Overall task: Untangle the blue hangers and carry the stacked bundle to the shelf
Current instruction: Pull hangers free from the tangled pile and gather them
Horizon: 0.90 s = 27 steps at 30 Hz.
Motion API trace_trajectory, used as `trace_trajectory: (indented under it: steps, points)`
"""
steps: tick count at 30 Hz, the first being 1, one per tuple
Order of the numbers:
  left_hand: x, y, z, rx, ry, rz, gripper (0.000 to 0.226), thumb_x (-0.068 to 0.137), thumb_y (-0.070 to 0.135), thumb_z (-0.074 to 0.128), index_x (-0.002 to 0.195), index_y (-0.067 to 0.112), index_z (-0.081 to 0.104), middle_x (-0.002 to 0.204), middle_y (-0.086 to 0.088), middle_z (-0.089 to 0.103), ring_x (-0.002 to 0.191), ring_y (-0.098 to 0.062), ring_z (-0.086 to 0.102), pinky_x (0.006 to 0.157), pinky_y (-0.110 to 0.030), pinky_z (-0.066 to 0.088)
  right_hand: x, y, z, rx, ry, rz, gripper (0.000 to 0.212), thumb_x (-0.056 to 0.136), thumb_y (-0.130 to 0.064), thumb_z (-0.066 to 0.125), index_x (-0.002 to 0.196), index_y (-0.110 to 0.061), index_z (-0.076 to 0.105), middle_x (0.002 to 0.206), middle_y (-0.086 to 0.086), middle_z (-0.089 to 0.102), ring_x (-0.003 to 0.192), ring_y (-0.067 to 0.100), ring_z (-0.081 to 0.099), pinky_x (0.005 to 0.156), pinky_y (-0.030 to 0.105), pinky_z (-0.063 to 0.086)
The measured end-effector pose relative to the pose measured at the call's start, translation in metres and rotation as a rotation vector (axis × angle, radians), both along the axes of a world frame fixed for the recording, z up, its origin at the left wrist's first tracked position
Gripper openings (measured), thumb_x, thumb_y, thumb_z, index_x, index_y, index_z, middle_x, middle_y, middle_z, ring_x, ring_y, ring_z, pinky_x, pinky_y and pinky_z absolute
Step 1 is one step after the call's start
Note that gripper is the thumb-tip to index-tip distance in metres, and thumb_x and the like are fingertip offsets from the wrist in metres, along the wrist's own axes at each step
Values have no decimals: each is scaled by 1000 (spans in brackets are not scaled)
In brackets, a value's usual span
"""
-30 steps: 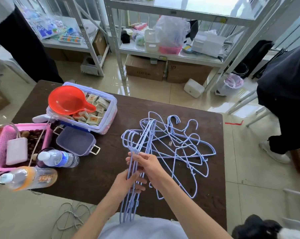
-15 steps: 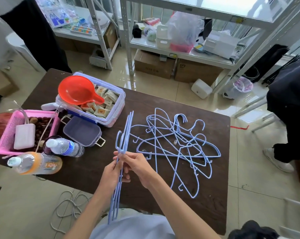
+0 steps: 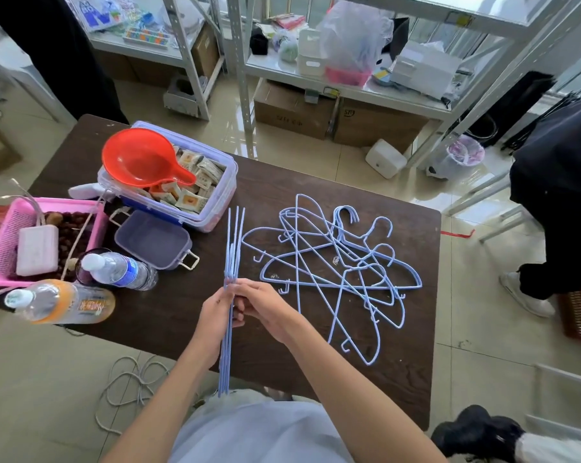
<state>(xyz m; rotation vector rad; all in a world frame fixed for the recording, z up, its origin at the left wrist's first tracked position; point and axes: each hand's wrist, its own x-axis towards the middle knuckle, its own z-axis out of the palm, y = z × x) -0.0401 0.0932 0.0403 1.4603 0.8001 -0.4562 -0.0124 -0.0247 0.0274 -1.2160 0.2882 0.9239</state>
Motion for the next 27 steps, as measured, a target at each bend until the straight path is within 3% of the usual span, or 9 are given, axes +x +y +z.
trace_trajectory:
  steps: [2, 4, 8, 12, 14, 17, 21, 23, 27]
  points:
    - [-2, 1, 1, -22, -31, -34, 40, 106, 40, 45, 102, 8, 70, 75, -7, 59, 69, -17, 59, 61, -28, 56, 2, -12, -1, -48, -30, 22, 30, 104, -27, 58, 127, -15, 72, 89, 6, 66, 85, 20, 67, 90, 40, 58]
    - [-2, 2, 1, -55, -17, -13, 38, 107, 37, 44, 102, 9, 69, 75, -5, 61, 70, -15, 60, 68, -31, 53, 5, -30, -7, -207, -63, 15, 34, 104, -23, 55, 135, -14, 65, 107, 3, 75, 103, 17, 73, 93, 34, 59]
    - [4, 5, -1, -165, 13, 63, 31, 106, 30, 47, 97, 9, 69, 71, -3, 64, 67, -16, 63, 69, -33, 52, 12, -97, -31, -509, -50, -211, 26, 104, -9, 48, 123, -4, 66, 89, 11, 74, 70, 20, 69, 60, 26, 53]
    - [8, 10, -6, -199, 67, 107, 32, 104, 30, 49, 97, 8, 71, 71, -5, 68, 70, -18, 67, 75, -36, 53, 15, -185, -59, -932, -92, -273, 21, 100, -19, 54, 107, -12, 72, 77, 3, 74, 61, 17, 71, 66, 40, 64]
    - [7, 10, -9, -202, 78, 164, 32, 104, 29, 49, 95, 8, 71, 71, -5, 68, 65, -16, 68, 75, -35, 53, 20, -217, -62, -1107, -113, -203, 20, 96, -25, 53, 91, -19, 72, 71, 1, 75, 61, 19, 74, 75, 48, 65]
    - [2, 10, -14, -206, 82, 197, 33, 104, 29, 48, 94, 9, 71, 68, -2, 68, 66, -16, 66, 78, -35, 52, 30, -234, -62, -1226, -59, -11, 36, 95, -36, 53, 76, -13, 72, 66, 5, 75, 65, 24, 75, 83, 44, 62]
    - [-4, 8, -16, -211, 90, 205, 34, 105, 31, 46, 96, 10, 71, 70, -2, 68, 71, -16, 65, 81, -35, 51, 37, -210, -73, -1304, -20, 185, 60, 90, -68, 55, 96, -11, 72, 91, 1, 77, 83, 25, 76, 80, 36, 56]
    - [-4, 8, -15, -212, 76, 218, 35, 106, 31, 45, 99, 9, 71, 70, -1, 68, 71, -15, 65, 80, -34, 52, 40, -196, -73, -1411, -154, 238, 51, 91, -62, 59, 98, -14, 73, 96, 3, 74, 93, 30, 73, 74, 36, 51]
    - [-5, 8, -8, -180, 68, 234, 33, 106, 30, 44, 99, 9, 70, 67, 1, 68, 66, -12, 65, 78, -32, 51, 43, -186, -64, -1456, -365, 281, 27, 92, -34, 62, 87, -10, 72, 86, 9, 72, 86, 33, 73, 67, 36, 51]
